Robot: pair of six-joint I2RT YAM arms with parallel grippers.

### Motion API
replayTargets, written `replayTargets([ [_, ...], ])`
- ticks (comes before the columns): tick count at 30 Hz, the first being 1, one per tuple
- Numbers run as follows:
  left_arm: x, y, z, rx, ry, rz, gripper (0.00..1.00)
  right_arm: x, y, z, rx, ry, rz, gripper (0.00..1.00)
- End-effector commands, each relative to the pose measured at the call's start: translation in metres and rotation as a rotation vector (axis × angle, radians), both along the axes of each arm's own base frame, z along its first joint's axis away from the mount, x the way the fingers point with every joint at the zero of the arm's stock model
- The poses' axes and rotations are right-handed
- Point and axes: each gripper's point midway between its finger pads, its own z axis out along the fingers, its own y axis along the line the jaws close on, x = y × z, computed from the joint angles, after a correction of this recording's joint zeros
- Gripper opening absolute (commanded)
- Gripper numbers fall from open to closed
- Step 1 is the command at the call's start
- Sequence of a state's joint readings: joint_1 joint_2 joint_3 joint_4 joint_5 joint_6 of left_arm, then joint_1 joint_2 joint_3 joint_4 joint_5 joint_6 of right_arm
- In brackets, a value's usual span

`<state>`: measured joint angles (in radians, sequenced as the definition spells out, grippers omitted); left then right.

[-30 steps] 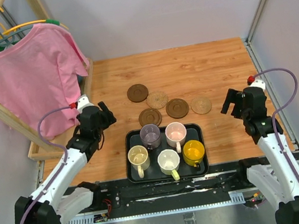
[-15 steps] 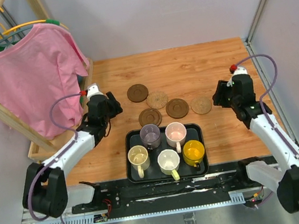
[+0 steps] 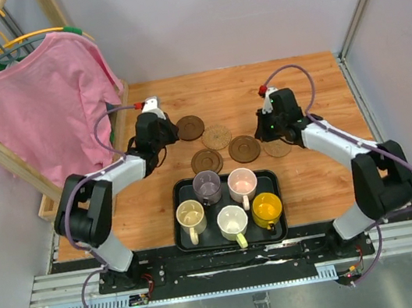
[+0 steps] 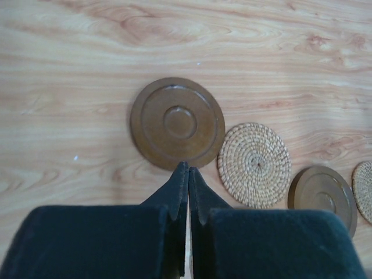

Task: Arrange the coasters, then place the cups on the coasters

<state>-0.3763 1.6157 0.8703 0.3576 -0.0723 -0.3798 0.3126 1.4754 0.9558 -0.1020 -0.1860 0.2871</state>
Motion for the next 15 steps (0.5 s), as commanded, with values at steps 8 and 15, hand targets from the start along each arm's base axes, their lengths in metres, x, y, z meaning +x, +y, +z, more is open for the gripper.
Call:
replayTargets([
  [8,0.071,-0.042,-0.014,0.005,-0.032,-0.15,0.01,0.001,0.07,-0.036,0.045,0.114,0.198,0.01],
  [15,0.082,-0.049,-0.037,-0.037,0.05,-0.209,0.01,0.01,0.071,-0.061,0.008,0.19,0.175,0.01],
])
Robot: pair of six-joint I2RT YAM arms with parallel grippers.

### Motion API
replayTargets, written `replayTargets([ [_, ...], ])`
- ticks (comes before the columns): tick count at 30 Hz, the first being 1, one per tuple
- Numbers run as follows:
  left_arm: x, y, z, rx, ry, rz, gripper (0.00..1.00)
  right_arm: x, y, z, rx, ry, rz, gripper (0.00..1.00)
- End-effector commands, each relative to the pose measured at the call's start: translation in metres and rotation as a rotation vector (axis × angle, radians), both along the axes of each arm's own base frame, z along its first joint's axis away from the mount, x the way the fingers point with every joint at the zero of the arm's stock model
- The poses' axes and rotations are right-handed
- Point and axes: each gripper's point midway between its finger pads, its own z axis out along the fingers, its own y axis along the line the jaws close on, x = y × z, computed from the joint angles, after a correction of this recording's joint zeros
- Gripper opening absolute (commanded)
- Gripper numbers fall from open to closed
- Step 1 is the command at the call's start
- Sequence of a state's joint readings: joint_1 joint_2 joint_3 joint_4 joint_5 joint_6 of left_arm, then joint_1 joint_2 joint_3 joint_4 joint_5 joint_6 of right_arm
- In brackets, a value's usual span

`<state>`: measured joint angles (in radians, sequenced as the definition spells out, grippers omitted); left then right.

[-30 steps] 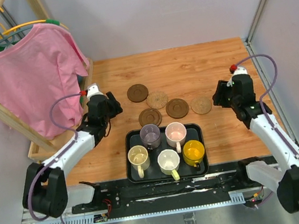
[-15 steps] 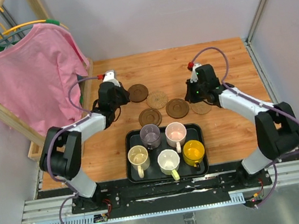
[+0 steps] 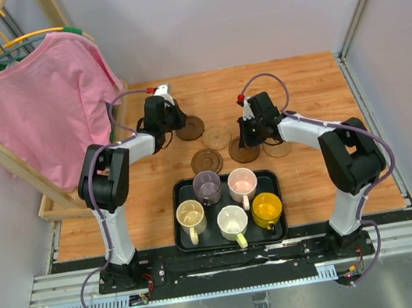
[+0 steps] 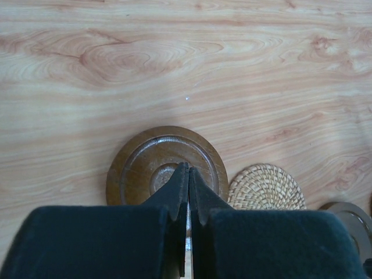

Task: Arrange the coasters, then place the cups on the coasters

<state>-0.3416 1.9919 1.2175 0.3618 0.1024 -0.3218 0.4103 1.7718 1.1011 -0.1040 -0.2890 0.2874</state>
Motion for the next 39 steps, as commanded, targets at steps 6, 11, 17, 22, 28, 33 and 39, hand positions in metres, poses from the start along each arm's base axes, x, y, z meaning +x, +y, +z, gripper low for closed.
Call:
replayTargets([
  [6,0.004,-0.024,-0.023,-0.07,0.104,-0.144,0.0,0.02,0.003,-0.018,-0.061,0.055,-0.03,0.01],
  [11,-0.003,-0.032,-0.038,-0.086,0.165,-0.192,0.0,0.028,-0.005,-0.026,-0.105,0.079,-0.069,0.01],
  [17,-0.018,-0.026,-0.058,-0.065,0.249,-0.178,0.01,0.046,-0.019,-0.039,-0.131,0.109,-0.117,0.01],
  [22,-0.032,-0.01,-0.079,-0.023,0.356,-0.102,0.0,0.072,-0.024,-0.036,-0.13,0.089,-0.135,0.01],
  [28,-0.032,0.028,-0.09,-0.005,0.422,0.041,0.0,0.104,-0.024,-0.031,-0.131,0.058,-0.131,0.01],
  [33,-0.028,0.07,-0.089,-0.034,0.438,0.166,0.01,0.126,-0.02,-0.031,-0.133,0.037,-0.126,0.01],
  [39,-0.029,0.089,-0.093,-0.028,0.449,0.207,0.01,0.139,-0.018,-0.032,-0.134,0.031,-0.135,0.01],
])
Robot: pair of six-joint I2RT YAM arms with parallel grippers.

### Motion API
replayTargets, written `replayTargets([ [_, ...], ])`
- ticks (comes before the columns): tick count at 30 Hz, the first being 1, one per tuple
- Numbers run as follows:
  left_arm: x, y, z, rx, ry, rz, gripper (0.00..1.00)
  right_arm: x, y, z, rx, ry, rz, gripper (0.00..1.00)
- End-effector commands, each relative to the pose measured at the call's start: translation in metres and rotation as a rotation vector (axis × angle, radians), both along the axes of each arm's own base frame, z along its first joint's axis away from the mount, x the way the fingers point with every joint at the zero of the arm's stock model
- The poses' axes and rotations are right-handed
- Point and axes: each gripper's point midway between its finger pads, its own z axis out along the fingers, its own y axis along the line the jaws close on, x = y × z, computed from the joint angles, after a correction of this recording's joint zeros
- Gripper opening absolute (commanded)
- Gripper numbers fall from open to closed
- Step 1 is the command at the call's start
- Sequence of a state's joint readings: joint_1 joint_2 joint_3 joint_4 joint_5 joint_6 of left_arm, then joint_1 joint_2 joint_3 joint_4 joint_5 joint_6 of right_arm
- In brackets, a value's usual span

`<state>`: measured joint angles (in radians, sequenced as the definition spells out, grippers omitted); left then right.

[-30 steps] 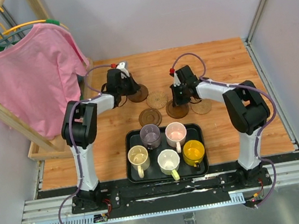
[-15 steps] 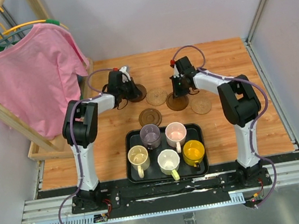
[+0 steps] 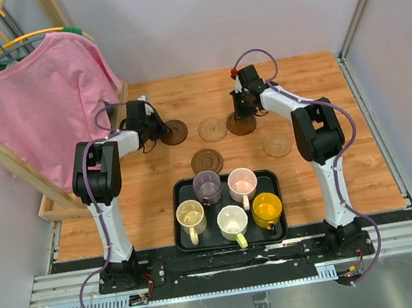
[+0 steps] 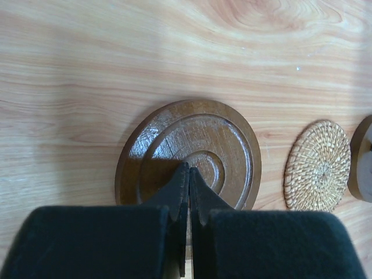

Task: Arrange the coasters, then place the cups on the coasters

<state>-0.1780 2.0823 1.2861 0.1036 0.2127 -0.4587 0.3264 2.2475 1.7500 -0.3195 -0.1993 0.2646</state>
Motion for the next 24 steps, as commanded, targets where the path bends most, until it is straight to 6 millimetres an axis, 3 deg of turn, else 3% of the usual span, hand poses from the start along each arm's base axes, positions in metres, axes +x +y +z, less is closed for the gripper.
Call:
replayTargets([
  [1,-0.024,0.021,-0.031,0.063,0.125,0.051,0.0,0.004,-0.01,-0.012,-0.04,0.027,-0.016,0.01],
  [8,-0.028,0.01,-0.033,0.015,0.129,0.001,0.01,0.002,-0.014,-0.014,-0.056,0.026,-0.026,0.01],
  [24,-0.053,-0.018,-0.044,0.019,0.161,-0.096,0.0,0.015,-0.056,-0.013,-0.091,0.011,-0.138,0.01],
])
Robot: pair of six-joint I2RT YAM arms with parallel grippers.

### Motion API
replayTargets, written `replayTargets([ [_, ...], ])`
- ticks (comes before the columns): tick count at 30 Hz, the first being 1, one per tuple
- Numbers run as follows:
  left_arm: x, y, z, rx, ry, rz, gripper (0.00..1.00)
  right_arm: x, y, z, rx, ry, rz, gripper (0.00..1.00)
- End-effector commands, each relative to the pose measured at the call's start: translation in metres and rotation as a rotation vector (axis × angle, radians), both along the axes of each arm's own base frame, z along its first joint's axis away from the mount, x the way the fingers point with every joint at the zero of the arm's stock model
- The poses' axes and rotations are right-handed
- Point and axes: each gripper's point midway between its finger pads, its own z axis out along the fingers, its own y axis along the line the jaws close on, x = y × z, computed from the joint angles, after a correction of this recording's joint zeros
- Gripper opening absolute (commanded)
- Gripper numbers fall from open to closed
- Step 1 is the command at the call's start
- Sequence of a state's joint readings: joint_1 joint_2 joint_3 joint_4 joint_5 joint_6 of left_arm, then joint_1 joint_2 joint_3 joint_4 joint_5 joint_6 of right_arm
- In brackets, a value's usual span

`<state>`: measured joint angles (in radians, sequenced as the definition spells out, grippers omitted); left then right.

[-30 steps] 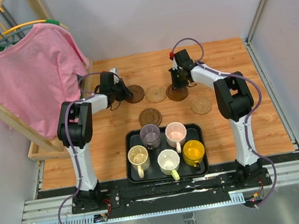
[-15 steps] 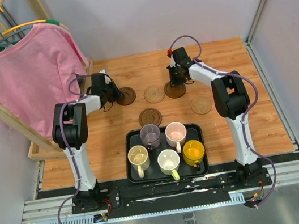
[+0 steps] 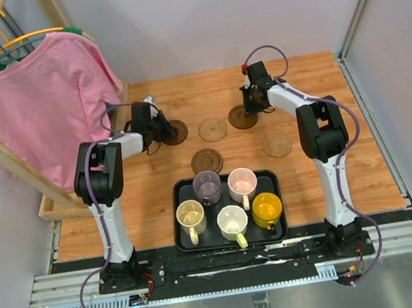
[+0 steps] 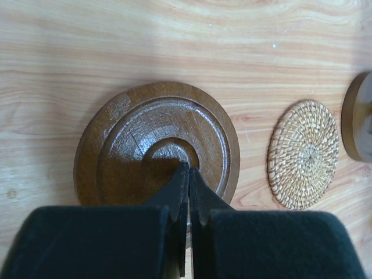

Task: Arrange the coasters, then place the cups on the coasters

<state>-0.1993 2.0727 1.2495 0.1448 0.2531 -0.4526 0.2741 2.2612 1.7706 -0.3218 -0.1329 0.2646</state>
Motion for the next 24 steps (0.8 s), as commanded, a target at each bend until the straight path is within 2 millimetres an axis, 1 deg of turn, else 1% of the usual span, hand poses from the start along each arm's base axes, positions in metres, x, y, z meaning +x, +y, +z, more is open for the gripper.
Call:
replayTargets([
  [1,-0.045,-0.002,-0.044,0.048,0.174,-0.043,0.01,-0.005,-0.021,-0.012,-0.043,0.034,-0.047,0.01],
  [5,-0.051,-0.002,-0.044,0.049,0.179,-0.04,0.0,-0.011,-0.025,-0.016,-0.048,0.047,-0.057,0.01],
  [7,-0.053,-0.002,-0.045,0.045,0.181,-0.042,0.0,-0.015,-0.023,-0.015,-0.035,0.047,-0.053,0.01],
  [12,-0.049,-0.007,-0.041,0.027,0.169,-0.054,0.0,-0.027,-0.025,-0.014,-0.026,0.062,-0.063,0.01],
  [19,-0.029,-0.016,-0.016,0.003,0.103,-0.065,0.0,-0.047,-0.026,-0.011,-0.015,0.082,-0.06,0.01],
  [24,-0.02,-0.025,0.005,-0.02,0.046,-0.086,0.01,-0.054,-0.02,-0.007,-0.01,0.083,-0.04,0.01],
])
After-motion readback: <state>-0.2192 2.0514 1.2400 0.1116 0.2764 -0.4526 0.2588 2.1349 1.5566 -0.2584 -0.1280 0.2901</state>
